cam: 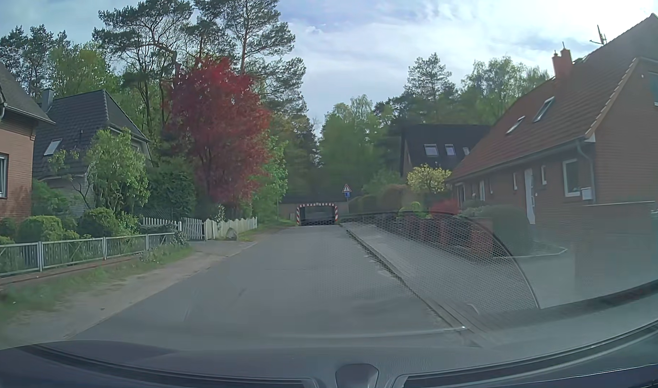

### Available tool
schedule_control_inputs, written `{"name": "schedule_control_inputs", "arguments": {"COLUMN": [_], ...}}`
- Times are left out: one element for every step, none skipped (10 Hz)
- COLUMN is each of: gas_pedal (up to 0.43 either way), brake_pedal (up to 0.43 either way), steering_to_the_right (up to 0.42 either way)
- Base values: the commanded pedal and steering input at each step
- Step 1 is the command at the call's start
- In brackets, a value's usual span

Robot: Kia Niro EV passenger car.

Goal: Follow the waypoints while adhering to traffic rules and regulations

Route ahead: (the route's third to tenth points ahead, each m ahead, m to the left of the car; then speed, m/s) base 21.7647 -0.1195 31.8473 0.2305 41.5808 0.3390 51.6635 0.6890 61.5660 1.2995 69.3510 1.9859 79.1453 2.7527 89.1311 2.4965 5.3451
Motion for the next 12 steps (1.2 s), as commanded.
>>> {"name": "schedule_control_inputs", "arguments": {"gas_pedal": [0.087, 0.087, 0.087, 0.087, 0.087, 0.087, 0.087, 0.087, 0.087, 0.087, 0.087, 0.087], "brake_pedal": [0.000, 0.000, 0.000, 0.000, 0.000, 0.000, 0.000, 0.000, 0.000, 0.000, 0.000, 0.000], "steering_to_the_right": [0.003, 0.002, 0.001, 0.000, -0.001, -0.004, -0.008, -0.009, -0.008, -0.008, -0.008, -0.008]}}
